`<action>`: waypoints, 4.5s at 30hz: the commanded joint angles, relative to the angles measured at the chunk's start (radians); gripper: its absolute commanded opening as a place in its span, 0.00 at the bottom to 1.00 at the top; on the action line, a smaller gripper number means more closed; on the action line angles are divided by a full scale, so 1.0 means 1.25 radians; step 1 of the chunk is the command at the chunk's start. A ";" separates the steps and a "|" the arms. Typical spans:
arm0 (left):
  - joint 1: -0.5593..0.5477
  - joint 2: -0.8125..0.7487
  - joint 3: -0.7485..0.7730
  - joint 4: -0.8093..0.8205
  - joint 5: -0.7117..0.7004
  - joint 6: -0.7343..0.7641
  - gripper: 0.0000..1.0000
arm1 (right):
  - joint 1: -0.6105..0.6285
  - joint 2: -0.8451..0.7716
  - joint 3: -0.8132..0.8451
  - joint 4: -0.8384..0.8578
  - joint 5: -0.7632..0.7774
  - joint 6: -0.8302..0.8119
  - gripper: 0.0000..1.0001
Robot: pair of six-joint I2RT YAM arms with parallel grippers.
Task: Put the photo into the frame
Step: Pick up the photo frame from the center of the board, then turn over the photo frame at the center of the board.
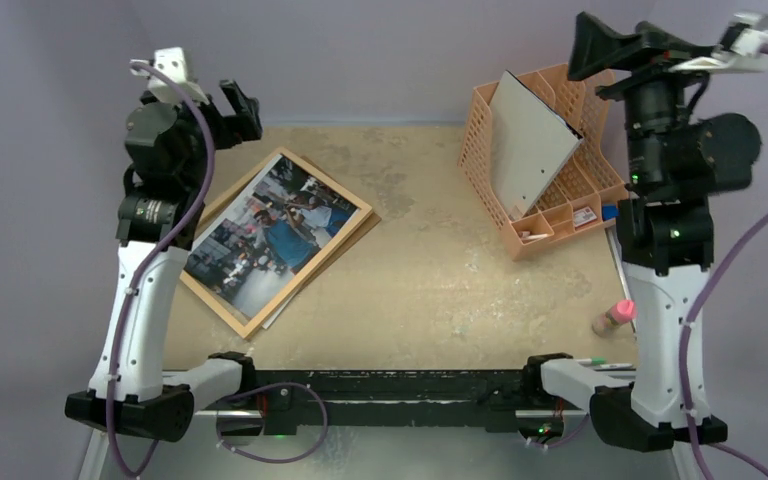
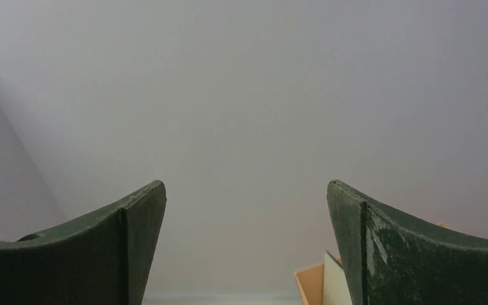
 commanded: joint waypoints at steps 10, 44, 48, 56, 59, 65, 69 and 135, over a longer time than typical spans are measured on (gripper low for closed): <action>-0.004 0.133 -0.156 0.068 0.414 -0.023 0.99 | 0.003 0.164 -0.042 -0.141 -0.338 0.113 0.99; -0.232 0.374 -0.505 0.039 0.058 -0.008 0.63 | 0.143 0.131 -0.460 -0.010 -0.324 0.230 0.68; -0.232 0.381 -0.486 0.034 0.066 0.017 0.54 | 0.144 0.114 -0.475 -0.014 -0.305 0.243 0.67; -0.232 0.416 -0.443 0.024 0.124 0.086 0.47 | 0.144 0.085 -0.512 -0.034 -0.276 0.277 0.66; -0.232 0.438 -0.430 0.021 0.133 0.106 0.43 | 0.144 0.082 -0.516 -0.043 -0.270 0.286 0.66; -0.232 0.463 -0.429 0.025 0.129 0.117 0.33 | 0.145 0.072 -0.532 -0.047 -0.257 0.303 0.65; -0.232 0.452 -0.414 0.017 0.120 0.119 0.17 | 0.144 0.068 -0.541 -0.047 -0.251 0.314 0.64; -0.183 0.247 0.131 0.320 0.582 -0.587 0.00 | 0.368 0.177 -0.560 0.674 -0.607 0.622 0.99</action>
